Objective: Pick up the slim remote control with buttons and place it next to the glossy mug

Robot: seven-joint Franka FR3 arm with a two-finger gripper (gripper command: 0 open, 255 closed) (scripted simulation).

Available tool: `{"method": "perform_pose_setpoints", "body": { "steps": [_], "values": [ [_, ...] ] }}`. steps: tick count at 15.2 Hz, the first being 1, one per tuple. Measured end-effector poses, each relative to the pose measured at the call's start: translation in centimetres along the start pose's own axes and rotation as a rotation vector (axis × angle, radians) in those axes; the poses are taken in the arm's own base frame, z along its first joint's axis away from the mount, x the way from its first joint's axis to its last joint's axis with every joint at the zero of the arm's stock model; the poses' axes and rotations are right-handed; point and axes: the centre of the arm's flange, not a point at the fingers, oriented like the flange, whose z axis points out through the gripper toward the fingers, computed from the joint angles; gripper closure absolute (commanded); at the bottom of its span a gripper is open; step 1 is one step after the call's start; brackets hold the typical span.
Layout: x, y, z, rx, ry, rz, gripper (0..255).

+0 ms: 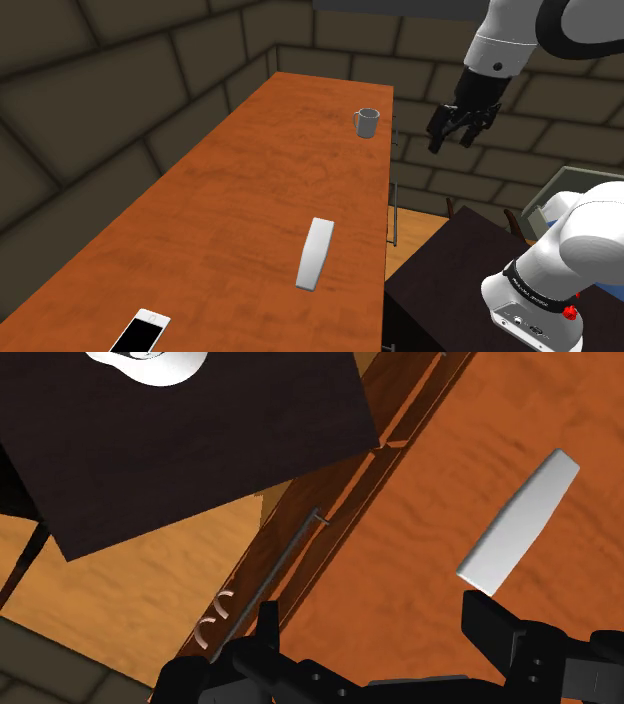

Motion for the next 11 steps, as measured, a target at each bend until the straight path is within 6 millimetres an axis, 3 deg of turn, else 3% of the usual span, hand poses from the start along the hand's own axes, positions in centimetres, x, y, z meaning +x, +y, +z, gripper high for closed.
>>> {"method": "perform_pose_setpoints", "body": {
  "steps": [11],
  "values": [
    [-1.4, -11.7, 9.8, -0.021, 0.017, 0.239, 0]
  ]
}}
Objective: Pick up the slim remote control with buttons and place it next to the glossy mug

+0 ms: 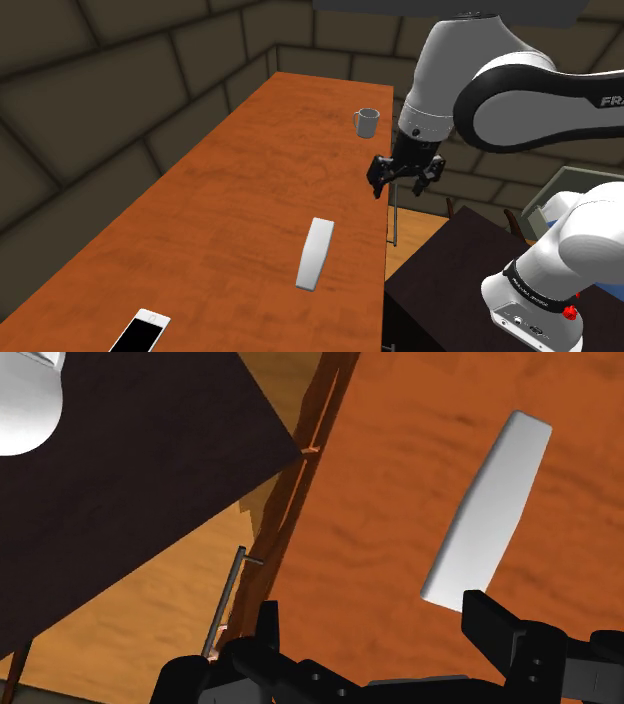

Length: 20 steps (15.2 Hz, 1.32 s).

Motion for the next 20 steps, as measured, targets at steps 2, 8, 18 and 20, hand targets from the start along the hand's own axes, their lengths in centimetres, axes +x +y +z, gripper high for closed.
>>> {"method": "perform_pose_setpoints", "body": {
  "steps": [2, 8, 18, 20],
  "values": [
    [-0.4, -1.8, 1.8, -0.004, 0.003, 0.043, 0],
    [-1.2, -7.4, 6.9, -0.017, 0.017, 0.174, 0],
    [-1.0, -17.4, 15.4, -0.03, 0.026, 0.379, 0],
    [-1.1, -17.5, 16.9, -0.03, 0.028, 0.388, 0]
  ]
}}
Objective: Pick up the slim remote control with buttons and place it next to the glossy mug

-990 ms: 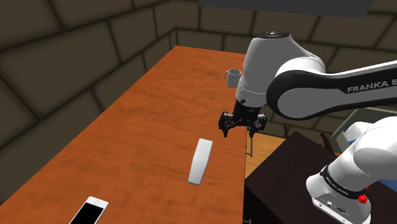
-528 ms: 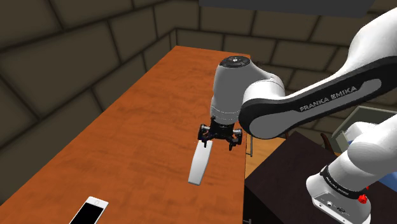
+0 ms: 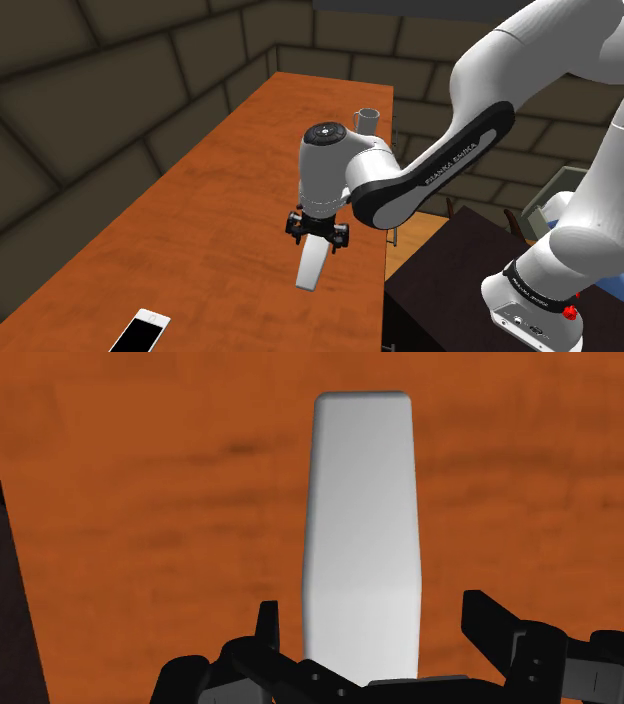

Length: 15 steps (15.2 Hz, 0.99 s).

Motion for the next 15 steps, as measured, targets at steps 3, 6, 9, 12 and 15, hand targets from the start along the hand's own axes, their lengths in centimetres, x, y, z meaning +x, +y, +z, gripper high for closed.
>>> {"method": "perform_pose_setpoints", "body": {
  "steps": [3, 6, 9, 12, 15],
  "values": [
    [0.0, -0.1, 1.6, 0.0, 0.001, 0.003, 0],
    [0.0, -0.1, 2.7, 0.0, 0.001, 0.003, 0],
    [0.0, -0.1, 2.9, 0.001, 0.001, 0.003, 0],
    [0.0, -0.1, 2.9, 0.001, 0.001, 0.003, 0],
    [0.0, -0.1, 2.9, 0.001, 0.001, 0.003, 255]
  ]
}}
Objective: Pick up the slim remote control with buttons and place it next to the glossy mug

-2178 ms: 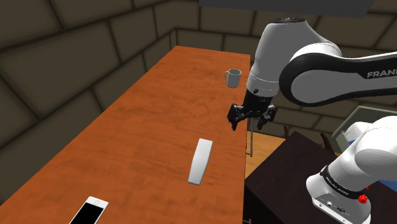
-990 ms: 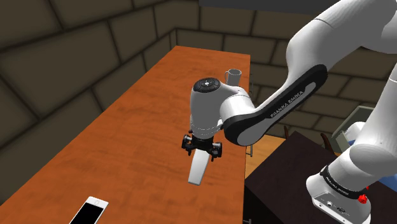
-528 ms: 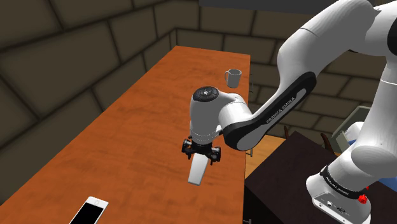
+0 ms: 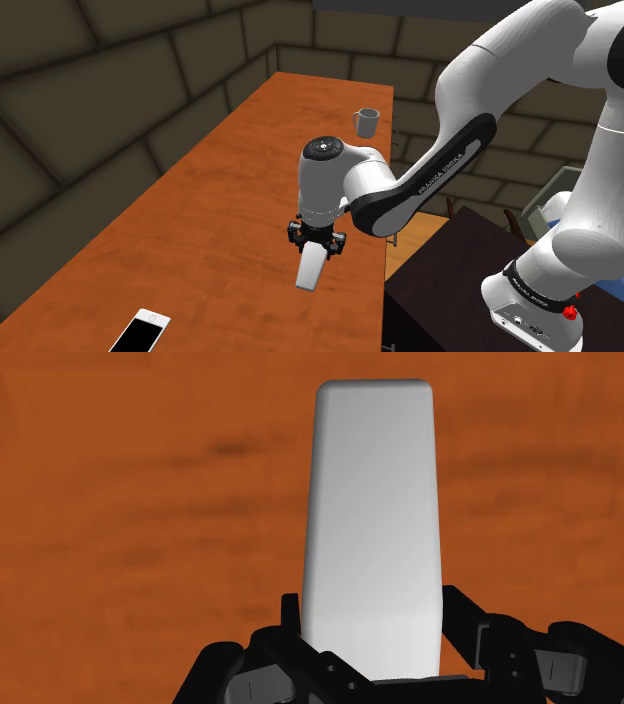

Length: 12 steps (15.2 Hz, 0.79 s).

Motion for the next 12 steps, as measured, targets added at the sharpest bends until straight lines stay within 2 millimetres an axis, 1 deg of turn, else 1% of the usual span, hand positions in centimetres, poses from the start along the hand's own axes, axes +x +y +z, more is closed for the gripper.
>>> {"method": "perform_pose_setpoints", "body": {
  "steps": [8, 12],
  "values": [
    [0.0, 0.0, 0.0, 0.0, 0.0, 0.0, 255],
    [0.1, -0.1, -1.6, 0.0, 0.0, 0.0, 255]
  ]
}}
